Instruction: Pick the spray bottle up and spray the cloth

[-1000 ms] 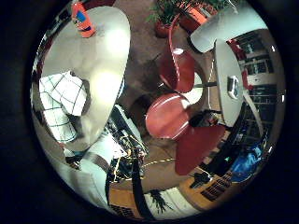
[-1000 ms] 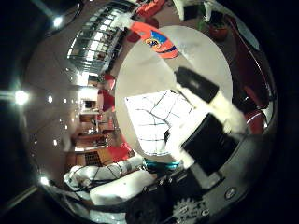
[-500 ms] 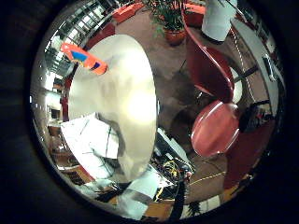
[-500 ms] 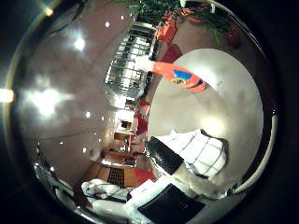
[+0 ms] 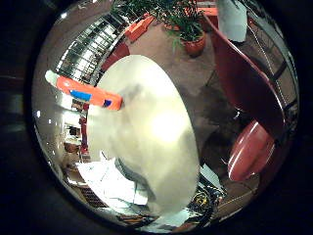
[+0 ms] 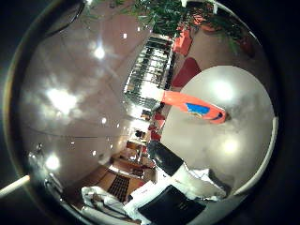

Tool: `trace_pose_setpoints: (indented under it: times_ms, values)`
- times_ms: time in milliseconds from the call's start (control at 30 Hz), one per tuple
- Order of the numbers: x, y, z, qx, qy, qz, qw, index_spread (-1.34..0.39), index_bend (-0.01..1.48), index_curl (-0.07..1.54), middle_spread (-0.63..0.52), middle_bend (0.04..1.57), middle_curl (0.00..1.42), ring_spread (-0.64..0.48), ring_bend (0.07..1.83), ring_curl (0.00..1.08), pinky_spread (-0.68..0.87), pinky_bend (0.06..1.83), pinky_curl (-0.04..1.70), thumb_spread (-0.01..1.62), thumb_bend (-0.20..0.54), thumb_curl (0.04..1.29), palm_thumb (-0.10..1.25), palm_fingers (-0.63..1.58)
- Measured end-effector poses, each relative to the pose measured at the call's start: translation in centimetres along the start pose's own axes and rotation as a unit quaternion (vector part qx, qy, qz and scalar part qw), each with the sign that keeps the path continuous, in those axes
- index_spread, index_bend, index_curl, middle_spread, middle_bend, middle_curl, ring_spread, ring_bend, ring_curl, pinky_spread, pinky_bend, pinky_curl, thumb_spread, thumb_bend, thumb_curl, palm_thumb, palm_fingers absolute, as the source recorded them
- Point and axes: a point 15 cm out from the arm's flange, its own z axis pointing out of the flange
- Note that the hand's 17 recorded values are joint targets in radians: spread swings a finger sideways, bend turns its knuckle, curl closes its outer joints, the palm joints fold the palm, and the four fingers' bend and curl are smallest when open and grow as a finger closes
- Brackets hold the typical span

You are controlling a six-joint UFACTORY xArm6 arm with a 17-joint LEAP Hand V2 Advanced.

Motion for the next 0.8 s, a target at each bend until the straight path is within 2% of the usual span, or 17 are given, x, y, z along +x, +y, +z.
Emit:
trace_pose_setpoints:
  times_ms: [233,400,467,533,567,633,700,800]
  values:
    - [-1.8,0.3,4.7,-0.023,-0.043,-0.002,0.999,-0.16,0.16,0.27,0.14,0.31,0.35,0.22,0.48,0.25,0.39,0.48,0.26,1.06,-0.024,0.3,0.54,0.15]
    - [-3.4,0.7,7.6,-0.04,-0.065,-0.003,0.997,-0.18,0.17,0.29,0.06,0.39,0.37,0.16,0.55,0.26,0.37,0.41,0.24,1.07,-0.02,0.3,0.57,0.35]
    - [-4.2,1.3,9.0,-0.053,-0.073,-0.005,0.996,-0.22,0.16,0.28,-0.04,0.51,0.42,-0.02,0.78,0.32,0.21,0.44,0.22,1.08,-0.013,0.31,0.6,0.68]
    - [-4.6,1.5,9.6,-0.056,-0.078,-0.006,0.995,-0.28,0.19,0.29,-0.12,0.61,0.47,-0.13,0.94,0.39,-0.02,0.62,0.27,1.08,-0.013,0.32,0.64,1.01]
    - [-4.7,1.4,9.6,-0.052,-0.081,-0.005,0.995,-0.31,0.29,0.35,-0.16,0.69,0.53,-0.17,0.98,0.43,-0.13,0.73,0.32,1.09,-0.006,0.32,0.67,1.18]
    - [-5.1,1.2,9.6,-0.042,-0.089,-0.002,0.995,-0.36,0.52,0.48,-0.2,0.85,0.63,-0.22,1.09,0.51,-0.24,0.95,0.43,1.11,-0.006,0.34,0.73,1.24]
    - [-5.5,0.8,9.6,-0.03,-0.099,-0.007,0.995,-0.37,0.74,0.59,-0.2,0.99,0.7,-0.24,1.16,0.55,-0.24,1.08,0.5,1.12,0.003,0.36,0.79,1.29]
    - [-6.1,-0.1,9.5,-0.011,-0.109,-0.015,0.994,-0.32,1.01,0.73,-0.19,1.17,0.78,-0.24,1.28,0.63,-0.23,1.24,0.63,1.15,0.001,0.38,0.89,1.18]
